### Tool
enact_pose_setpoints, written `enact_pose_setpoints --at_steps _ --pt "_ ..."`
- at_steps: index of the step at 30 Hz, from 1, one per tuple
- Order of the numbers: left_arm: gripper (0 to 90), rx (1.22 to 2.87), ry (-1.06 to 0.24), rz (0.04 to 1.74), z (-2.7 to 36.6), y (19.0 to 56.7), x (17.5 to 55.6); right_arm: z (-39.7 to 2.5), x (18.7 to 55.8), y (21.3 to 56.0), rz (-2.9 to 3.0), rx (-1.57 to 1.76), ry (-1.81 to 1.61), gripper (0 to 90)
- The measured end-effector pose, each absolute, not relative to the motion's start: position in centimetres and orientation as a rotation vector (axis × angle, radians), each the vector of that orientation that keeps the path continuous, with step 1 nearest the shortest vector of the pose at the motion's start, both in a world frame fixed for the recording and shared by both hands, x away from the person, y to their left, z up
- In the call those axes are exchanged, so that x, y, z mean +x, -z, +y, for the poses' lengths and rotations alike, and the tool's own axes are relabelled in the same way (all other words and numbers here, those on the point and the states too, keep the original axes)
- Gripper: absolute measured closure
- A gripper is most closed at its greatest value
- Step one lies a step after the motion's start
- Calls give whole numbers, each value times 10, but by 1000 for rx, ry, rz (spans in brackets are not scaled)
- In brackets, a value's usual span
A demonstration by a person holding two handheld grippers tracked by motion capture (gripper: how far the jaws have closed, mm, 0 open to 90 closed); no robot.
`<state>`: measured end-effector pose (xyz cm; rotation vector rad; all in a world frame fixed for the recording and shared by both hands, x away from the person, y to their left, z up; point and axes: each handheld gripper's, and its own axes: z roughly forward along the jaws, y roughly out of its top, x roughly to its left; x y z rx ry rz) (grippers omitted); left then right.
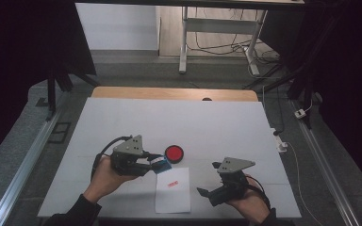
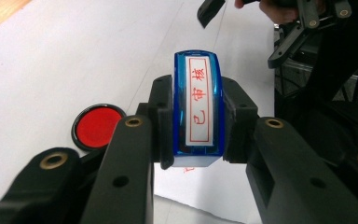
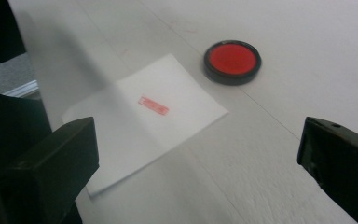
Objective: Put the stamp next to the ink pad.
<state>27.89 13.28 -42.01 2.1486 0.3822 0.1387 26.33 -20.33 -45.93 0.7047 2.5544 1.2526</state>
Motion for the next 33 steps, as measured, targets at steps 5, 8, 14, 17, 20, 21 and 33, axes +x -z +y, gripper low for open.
enact_pose_setpoints --at_steps 5,8,14,17,20,21,33 --pt "696 2164 -149 400 134 422 281 -212 262 461 2537 756 -1196 0" --pt "696 2176 -156 404 135 423 282 -219 261 461 2523 779 -1167 0" --pt "696 2180 -163 433 137 425 284 -234 259 460 2496 853 -1141 0" --pt "695 2188 -174 450 139 426 285 -241 256 460 2487 865 -1113 0" --pt "695 2192 -175 466 141 428 287 -248 254 461 2484 891 -1099 0" --pt "695 2194 -177 472 142 429 288 -250 253 461 2485 899 -1091 0" --pt "696 2206 -212 560 152 434 294 -276 247 461 2439 1013 -1080 0"
